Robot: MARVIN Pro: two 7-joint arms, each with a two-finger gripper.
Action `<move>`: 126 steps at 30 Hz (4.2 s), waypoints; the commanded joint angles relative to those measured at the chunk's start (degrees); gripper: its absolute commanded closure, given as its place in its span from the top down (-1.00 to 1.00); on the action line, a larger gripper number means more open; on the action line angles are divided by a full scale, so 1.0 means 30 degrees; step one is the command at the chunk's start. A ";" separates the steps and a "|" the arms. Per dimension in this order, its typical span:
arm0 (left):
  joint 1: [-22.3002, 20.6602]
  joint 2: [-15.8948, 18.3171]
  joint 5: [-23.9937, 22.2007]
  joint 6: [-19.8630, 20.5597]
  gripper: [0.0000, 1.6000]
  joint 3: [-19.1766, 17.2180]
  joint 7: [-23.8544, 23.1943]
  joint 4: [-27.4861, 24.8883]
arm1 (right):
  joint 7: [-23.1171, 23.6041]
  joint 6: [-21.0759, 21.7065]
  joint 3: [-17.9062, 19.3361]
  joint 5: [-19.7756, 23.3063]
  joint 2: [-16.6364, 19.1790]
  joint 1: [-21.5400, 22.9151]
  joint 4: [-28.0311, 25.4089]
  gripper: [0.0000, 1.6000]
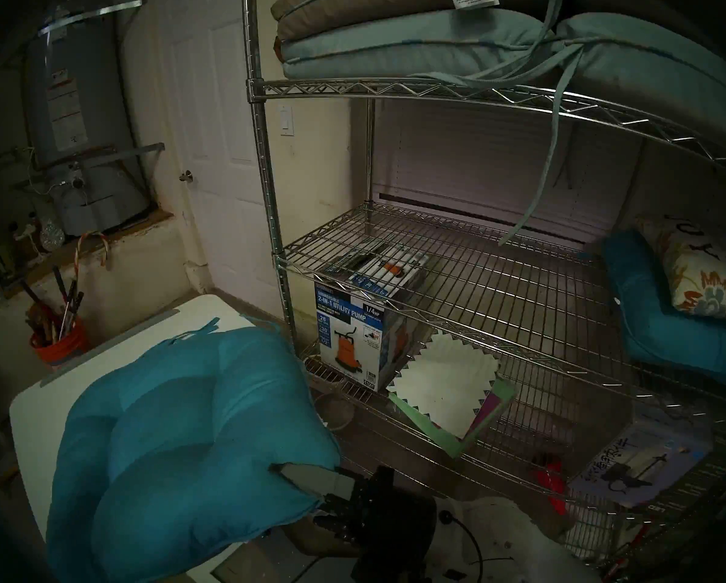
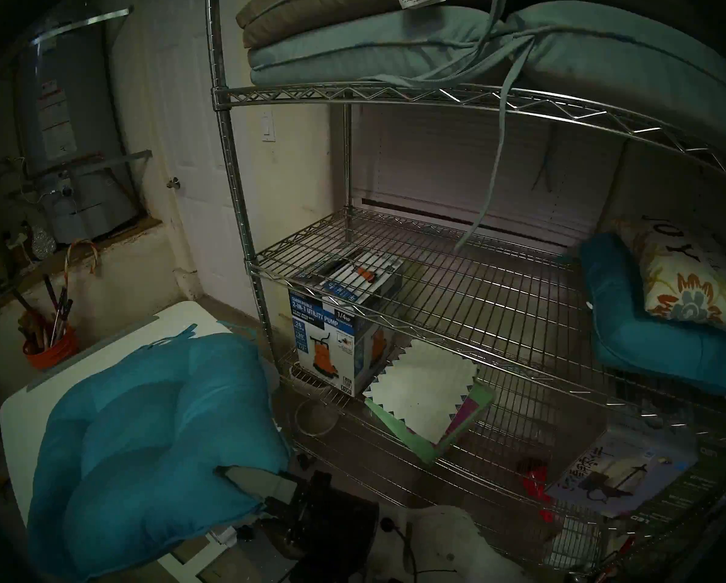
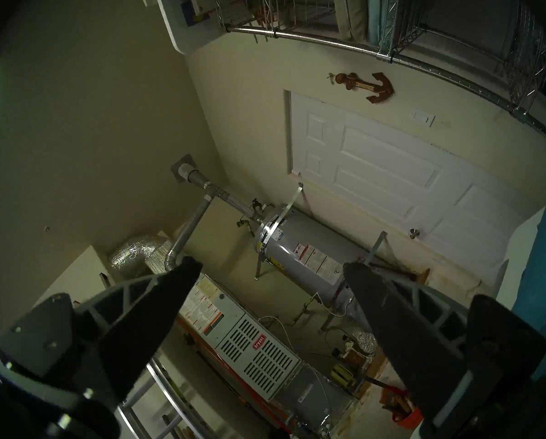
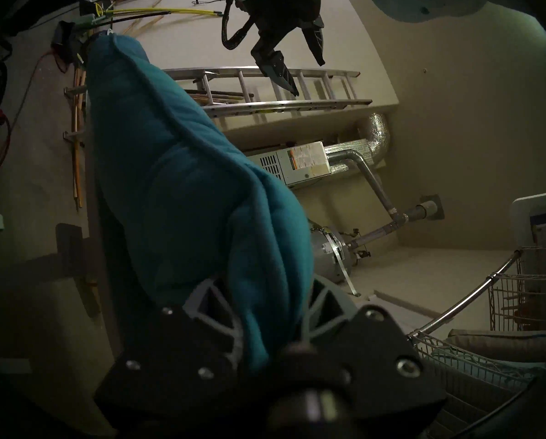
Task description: Take cushion off the shelf
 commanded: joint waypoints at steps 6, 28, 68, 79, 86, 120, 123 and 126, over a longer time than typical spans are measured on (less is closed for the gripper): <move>0.0188 0.0009 -0.0077 -0.0073 1.00 -0.0090 0.0134 -0.0231 | -0.0637 0.0627 -0.1995 0.0159 -0.0518 0.3174 0.0991 -1.00; 0.0188 0.0009 -0.0062 -0.0129 1.00 -0.0088 0.0134 -0.0203 | -0.0280 0.1676 -0.4296 -0.0071 -0.2196 0.7410 0.4295 -1.00; 0.0188 0.0009 -0.0061 -0.0178 1.00 -0.0093 0.0134 -0.0187 | -0.1409 0.3180 -0.7214 -0.1220 -0.7368 1.4679 1.4637 -1.00; 0.0188 0.0009 -0.0058 -0.0188 1.00 -0.0092 0.0132 -0.0182 | -0.1866 0.3275 -0.7098 -0.2152 -0.8523 1.6581 1.7487 -1.00; 0.0188 0.0009 -0.0059 -0.0192 1.00 -0.0093 0.0133 -0.0181 | -0.2287 0.3283 -0.7153 -0.2830 -0.9185 1.7651 1.9159 -1.00; 0.0188 0.0009 -0.0076 -0.0159 1.00 -0.0107 0.0168 -0.0215 | -0.7997 0.2856 -0.7091 -0.5480 -0.9318 1.9944 2.4115 1.00; 0.0188 0.0009 -0.0077 -0.0155 1.00 -0.0108 0.0172 -0.0218 | -0.8680 0.2853 -0.7131 -0.5693 -0.9083 1.9921 2.4374 1.00; 0.0188 0.0009 -0.0077 -0.0151 1.00 -0.0108 0.0175 -0.0220 | -0.9269 0.2806 -0.7174 -0.5886 -0.8768 1.9820 2.4449 1.00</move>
